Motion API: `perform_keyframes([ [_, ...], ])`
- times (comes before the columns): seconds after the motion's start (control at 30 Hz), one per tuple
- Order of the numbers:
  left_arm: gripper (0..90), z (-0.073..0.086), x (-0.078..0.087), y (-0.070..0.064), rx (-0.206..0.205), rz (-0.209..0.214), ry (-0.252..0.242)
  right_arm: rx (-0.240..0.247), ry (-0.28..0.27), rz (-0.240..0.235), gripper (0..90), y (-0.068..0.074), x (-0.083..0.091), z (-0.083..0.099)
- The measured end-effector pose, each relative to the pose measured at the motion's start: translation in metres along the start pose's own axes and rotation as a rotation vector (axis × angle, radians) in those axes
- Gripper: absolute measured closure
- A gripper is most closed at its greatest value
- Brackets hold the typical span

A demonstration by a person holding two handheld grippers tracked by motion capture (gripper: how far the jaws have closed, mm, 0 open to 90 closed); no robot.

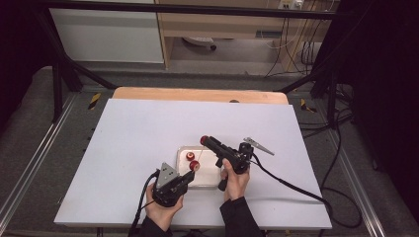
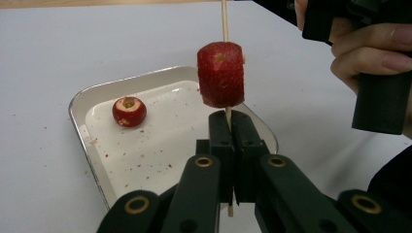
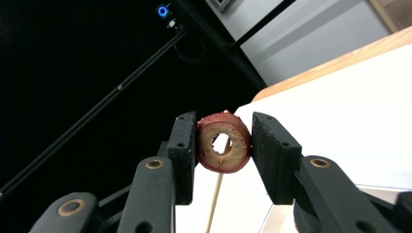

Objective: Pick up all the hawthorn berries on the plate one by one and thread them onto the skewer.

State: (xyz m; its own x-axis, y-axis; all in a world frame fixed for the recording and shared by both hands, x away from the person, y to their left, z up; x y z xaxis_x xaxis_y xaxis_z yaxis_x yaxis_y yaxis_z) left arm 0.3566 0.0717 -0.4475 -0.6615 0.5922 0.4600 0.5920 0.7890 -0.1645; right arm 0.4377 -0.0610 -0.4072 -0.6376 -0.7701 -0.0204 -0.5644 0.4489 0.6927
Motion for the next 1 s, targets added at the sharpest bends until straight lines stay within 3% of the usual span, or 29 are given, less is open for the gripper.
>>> perform_keyframes([
  [0.1, 88.7, 0.002, 0.000, 0.001, -0.004, -0.005, -0.003, -0.001, -0.032, -0.003, 63.1, 0.001, 0.000, -0.005],
  [0.33, 88.6, -0.001, -0.004, -0.003, 0.043, -0.021, -0.045, -0.013, -0.042, -0.013, 63.1, 0.001, 0.000, -0.001],
  [0.6, 88.6, 0.001, -0.010, -0.011, 0.145, -0.014, -0.100, 0.001, -0.085, -0.004, 63.2, 0.003, 0.001, -0.002],
  [1.0, 88.6, 0.008, -0.007, -0.008, 0.123, -0.025, -0.114, -0.017, -0.033, -0.009, 63.3, 0.001, 0.001, -0.005],
])
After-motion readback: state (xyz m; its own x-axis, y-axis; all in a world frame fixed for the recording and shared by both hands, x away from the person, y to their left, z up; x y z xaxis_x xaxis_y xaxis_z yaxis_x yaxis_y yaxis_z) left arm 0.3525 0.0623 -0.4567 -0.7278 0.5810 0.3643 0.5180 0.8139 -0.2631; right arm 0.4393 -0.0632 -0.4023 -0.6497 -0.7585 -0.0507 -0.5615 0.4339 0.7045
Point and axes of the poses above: each handheld gripper's, and its own axes: x roughly backward along the jaws, z roughly out of its underside, y roughly to its left, the point moved 7 cm from there along -x, roughly forward along the jaws, and after that the axes turned 1 degree about y, right-handed, at the moved point
